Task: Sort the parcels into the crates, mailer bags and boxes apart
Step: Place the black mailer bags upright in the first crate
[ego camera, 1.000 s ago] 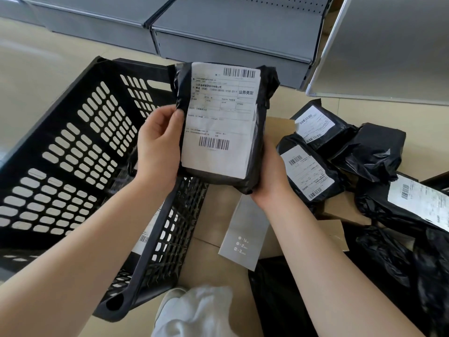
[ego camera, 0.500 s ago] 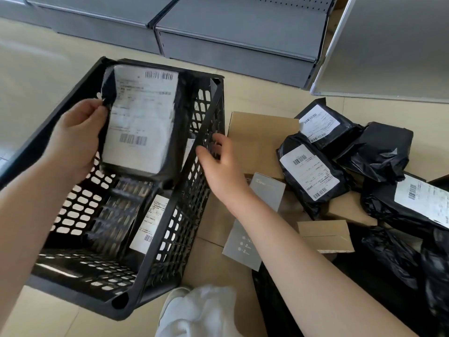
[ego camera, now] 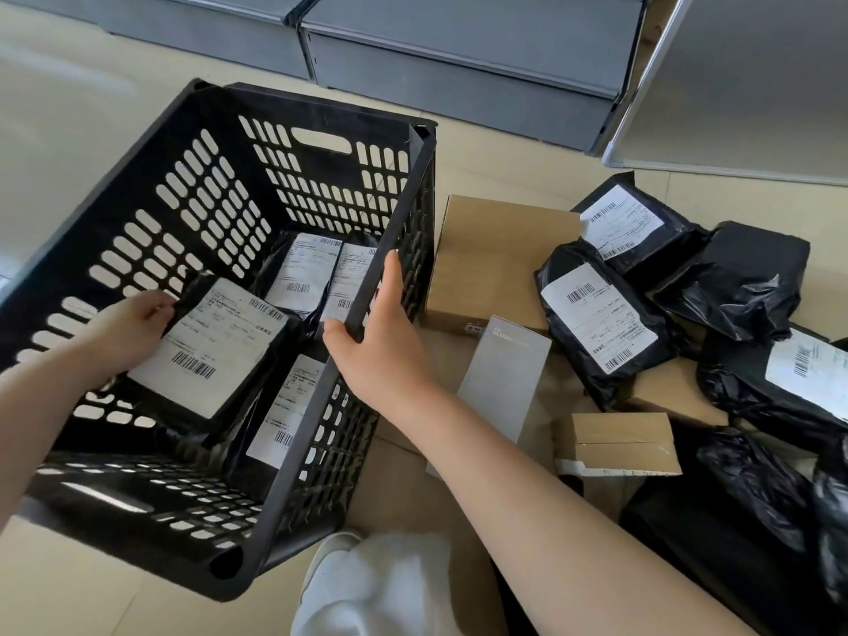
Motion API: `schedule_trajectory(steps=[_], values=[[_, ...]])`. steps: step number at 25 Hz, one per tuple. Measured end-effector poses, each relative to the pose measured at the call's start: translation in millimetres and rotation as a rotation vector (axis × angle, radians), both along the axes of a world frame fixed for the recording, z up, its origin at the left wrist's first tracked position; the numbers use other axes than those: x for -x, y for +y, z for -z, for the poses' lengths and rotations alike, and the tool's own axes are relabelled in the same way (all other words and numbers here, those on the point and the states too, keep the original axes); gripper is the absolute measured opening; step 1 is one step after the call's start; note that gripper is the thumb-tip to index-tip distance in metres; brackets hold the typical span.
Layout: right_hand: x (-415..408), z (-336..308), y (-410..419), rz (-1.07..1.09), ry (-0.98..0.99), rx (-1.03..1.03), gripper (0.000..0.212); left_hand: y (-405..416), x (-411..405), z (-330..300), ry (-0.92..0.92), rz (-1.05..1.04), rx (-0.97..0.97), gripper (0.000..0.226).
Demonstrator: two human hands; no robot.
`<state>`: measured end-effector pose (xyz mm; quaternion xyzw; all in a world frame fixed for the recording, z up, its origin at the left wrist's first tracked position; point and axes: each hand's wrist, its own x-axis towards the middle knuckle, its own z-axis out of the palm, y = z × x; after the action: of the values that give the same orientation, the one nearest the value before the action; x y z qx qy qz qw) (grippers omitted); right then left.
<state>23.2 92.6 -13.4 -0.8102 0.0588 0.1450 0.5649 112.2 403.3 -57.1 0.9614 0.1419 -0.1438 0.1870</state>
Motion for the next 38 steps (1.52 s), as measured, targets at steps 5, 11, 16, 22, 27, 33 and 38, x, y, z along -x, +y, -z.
schedule_trajectory(steps=[5,11,16,22,27,33,38], values=[[1,3,4,-0.010,-0.004,0.084,0.090,23,10,27,0.060,-0.093,-0.132,0.029],[2,4,6,0.019,-0.041,0.126,0.089,-4,12,37,0.054,-0.183,0.053,0.027],[2,3,6,0.016,-0.032,0.129,0.087,-31,11,49,0.159,-0.356,0.165,0.042],[1,8,6,0.018,-0.035,0.107,0.087,-38,21,64,0.359,-0.326,0.163,0.082],[2,9,7,0.014,-0.051,0.097,0.087,-41,18,70,0.279,-0.261,0.049,0.086],[2,8,6,0.000,-0.036,0.086,0.087,-47,18,82,0.183,-0.271,0.074,0.070],[2,10,8,0.024,-0.041,0.084,0.087,-54,17,90,0.146,-0.325,0.083,0.067]])
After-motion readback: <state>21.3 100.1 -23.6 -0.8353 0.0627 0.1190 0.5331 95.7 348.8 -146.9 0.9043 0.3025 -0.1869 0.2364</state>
